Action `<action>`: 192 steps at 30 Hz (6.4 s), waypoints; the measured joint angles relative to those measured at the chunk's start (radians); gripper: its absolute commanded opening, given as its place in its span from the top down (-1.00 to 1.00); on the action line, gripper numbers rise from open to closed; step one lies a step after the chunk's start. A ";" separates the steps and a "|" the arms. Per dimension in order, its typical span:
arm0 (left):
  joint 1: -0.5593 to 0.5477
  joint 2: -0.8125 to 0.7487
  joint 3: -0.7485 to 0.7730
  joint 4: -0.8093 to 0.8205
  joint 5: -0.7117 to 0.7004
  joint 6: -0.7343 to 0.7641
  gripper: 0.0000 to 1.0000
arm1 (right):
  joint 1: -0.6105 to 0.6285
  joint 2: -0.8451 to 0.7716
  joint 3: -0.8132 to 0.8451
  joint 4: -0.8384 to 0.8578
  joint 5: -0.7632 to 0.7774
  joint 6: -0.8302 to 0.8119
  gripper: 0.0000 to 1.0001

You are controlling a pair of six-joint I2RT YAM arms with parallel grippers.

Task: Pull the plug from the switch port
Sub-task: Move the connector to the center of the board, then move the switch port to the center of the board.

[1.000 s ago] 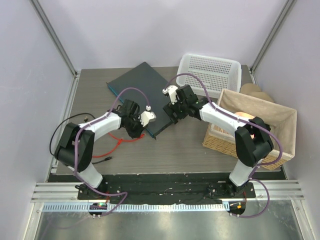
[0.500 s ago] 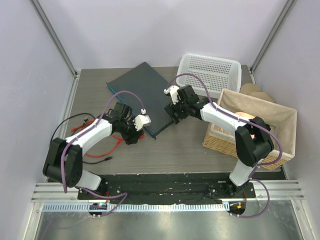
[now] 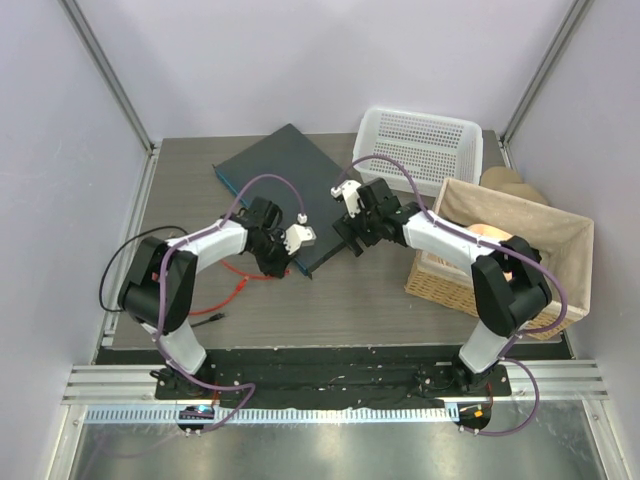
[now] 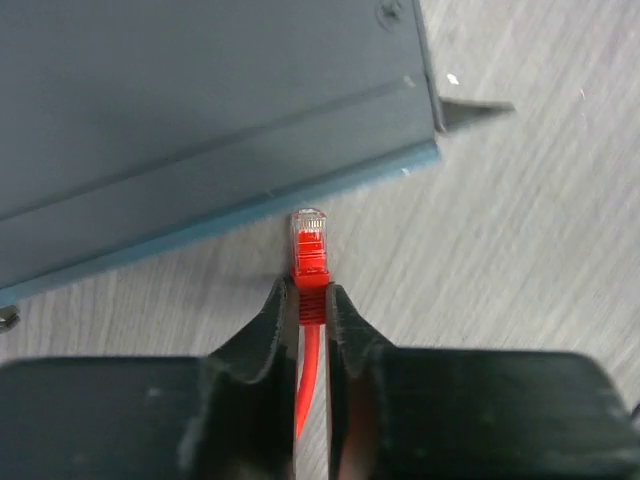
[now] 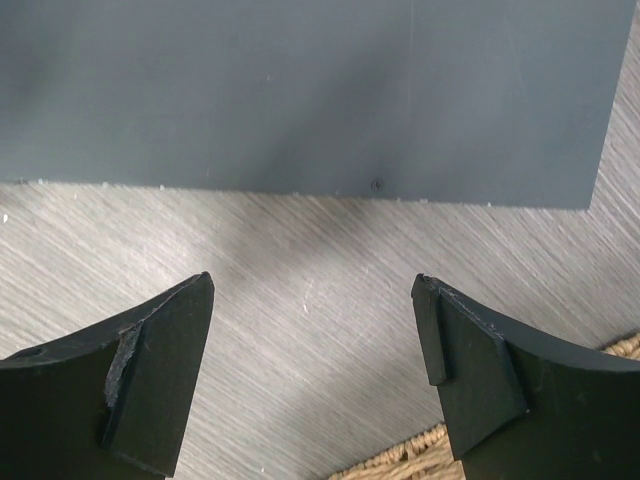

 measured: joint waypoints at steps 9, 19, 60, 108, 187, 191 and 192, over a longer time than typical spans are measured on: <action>0.235 -0.155 0.027 -0.298 0.066 0.173 0.99 | -0.006 -0.026 -0.021 0.003 0.000 -0.005 -0.77; 0.328 -0.166 0.077 -0.648 -0.008 0.475 0.25 | -0.007 -0.010 -0.007 0.004 -0.001 -0.001 -0.77; 0.422 0.329 0.714 -0.008 -0.201 -0.943 -0.18 | -0.186 0.335 0.478 0.031 0.127 0.017 -0.99; 0.404 0.431 0.639 0.121 -0.148 -0.904 -0.22 | -0.124 0.142 0.200 -0.099 -0.121 0.064 -0.99; 0.369 0.274 0.377 0.145 0.010 -0.892 -0.18 | -0.211 0.401 0.353 -0.011 0.102 -0.167 0.93; 0.369 0.272 0.377 0.137 0.016 -0.895 -0.18 | -0.232 0.399 0.362 -0.035 0.009 -0.200 0.92; 0.368 0.271 0.377 0.133 0.018 -0.895 -0.18 | -0.232 0.394 0.357 -0.037 0.000 -0.210 0.92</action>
